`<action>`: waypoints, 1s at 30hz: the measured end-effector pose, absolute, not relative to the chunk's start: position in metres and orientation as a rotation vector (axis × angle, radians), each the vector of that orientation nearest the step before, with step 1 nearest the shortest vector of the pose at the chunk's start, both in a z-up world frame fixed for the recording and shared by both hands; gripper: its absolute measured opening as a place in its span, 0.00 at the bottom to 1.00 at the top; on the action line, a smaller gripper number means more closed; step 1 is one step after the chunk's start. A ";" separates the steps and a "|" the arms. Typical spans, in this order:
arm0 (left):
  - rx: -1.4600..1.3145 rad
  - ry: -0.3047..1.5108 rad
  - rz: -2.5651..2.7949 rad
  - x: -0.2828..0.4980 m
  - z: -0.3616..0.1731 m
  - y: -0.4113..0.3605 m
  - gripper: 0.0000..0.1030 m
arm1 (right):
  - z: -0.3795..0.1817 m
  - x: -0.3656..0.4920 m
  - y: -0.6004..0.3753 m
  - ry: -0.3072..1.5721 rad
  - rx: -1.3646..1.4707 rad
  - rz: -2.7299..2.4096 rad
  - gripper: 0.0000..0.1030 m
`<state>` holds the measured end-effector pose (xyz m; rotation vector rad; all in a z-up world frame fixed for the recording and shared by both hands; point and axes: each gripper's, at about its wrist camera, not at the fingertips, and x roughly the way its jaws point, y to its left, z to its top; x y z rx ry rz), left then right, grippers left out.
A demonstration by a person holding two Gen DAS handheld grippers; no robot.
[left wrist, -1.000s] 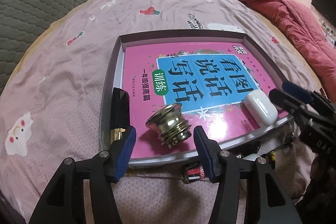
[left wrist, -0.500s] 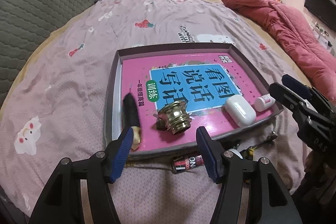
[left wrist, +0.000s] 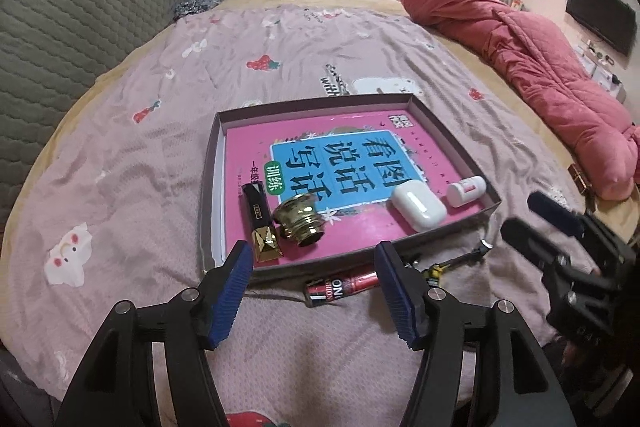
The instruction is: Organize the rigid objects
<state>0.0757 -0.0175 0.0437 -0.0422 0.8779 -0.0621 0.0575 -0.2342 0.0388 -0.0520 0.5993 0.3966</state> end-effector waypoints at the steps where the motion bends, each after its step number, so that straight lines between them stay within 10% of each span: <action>1: -0.043 0.878 -0.064 0.074 0.045 -0.018 0.63 | 0.039 0.053 -0.235 0.601 -0.046 0.399 0.55; 30: -0.040 0.904 -0.113 0.037 0.056 -0.025 0.66 | 0.022 0.014 -0.214 0.689 -0.126 0.422 0.55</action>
